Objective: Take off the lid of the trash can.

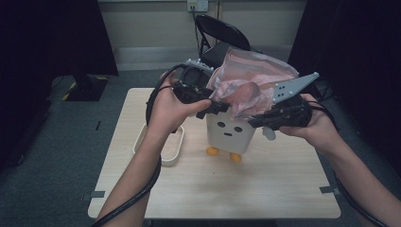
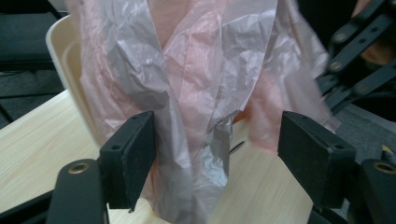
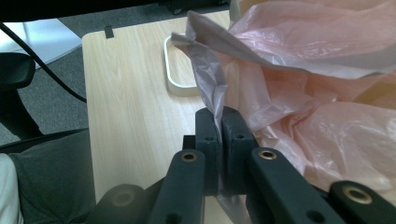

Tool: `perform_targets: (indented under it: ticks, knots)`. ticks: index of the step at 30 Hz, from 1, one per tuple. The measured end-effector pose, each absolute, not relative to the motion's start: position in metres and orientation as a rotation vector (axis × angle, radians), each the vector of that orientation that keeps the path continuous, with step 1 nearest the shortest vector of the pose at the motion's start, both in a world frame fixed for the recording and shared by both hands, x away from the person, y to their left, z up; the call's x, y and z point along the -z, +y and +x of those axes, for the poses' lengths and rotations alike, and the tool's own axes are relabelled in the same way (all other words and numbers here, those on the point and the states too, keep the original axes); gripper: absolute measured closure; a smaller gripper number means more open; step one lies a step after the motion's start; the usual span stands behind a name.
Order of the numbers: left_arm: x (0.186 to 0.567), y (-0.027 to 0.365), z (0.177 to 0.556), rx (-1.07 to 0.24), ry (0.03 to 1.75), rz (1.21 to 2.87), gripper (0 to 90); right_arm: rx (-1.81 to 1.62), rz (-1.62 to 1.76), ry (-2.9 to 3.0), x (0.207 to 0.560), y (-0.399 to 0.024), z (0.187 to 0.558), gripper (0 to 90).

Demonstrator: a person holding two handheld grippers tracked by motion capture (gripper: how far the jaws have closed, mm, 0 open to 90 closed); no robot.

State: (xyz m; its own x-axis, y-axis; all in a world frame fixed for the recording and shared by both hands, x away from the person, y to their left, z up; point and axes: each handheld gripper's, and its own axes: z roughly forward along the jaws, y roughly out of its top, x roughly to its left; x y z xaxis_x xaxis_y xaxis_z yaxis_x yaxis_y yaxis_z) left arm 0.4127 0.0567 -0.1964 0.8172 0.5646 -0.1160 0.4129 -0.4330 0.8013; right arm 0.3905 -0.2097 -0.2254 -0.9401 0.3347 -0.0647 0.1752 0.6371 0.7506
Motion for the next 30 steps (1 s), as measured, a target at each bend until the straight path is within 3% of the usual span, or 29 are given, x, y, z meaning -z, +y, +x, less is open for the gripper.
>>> perform_targets:
  ticks: [2, 5, 7, 8, 10, 12, 14, 25, 30]
  knots:
    - [0.195, 0.055, 0.413, -0.234, 0.718, 2.088, 27.7, -1.178, 0.411, 2.672, 0.228, -0.207, 0.391, 87.4]
    - [0.196, 0.055, 0.416, -0.278, 0.715, 2.096, 37.1, -1.164, 0.407, 2.677, 0.231, -0.204, 0.391, 87.3]
    - [0.197, 0.056, 0.416, -0.269, 0.727, 2.105, 55.7, -1.168, 0.418, 2.675, 0.233, -0.205, 0.393, 87.4]
    - [0.198, 0.058, 0.418, -0.280, 0.719, 2.110, 56.6, -1.169, 0.423, 2.679, 0.234, -0.206, 0.393, 87.4]
    - [0.196, 0.060, 0.417, -0.291, 0.727, 2.130, 72.8, -1.172, 0.428, 2.678, 0.236, -0.208, 0.394, 87.5]
    - [0.194, 0.063, 0.416, -0.279, 0.738, 2.141, 83.4, -1.175, 0.435, 2.674, 0.237, -0.210, 0.395, 87.5]
    - [0.191, 0.069, 0.415, -0.258, 0.742, 2.146, 88.3, -1.165, 0.440, 2.668, 0.238, -0.212, 0.395, 87.6]
    - [0.210, 0.108, 0.407, -0.214, 0.761, 2.195, 90.0, -1.257, 0.555, 2.619, 0.258, -0.245, 0.396, 89.1]
    - [0.220, 0.122, 0.410, -0.256, 0.809, 2.213, 90.0, -1.212, 0.599, 2.597, 0.262, -0.260, 0.398, 89.1]
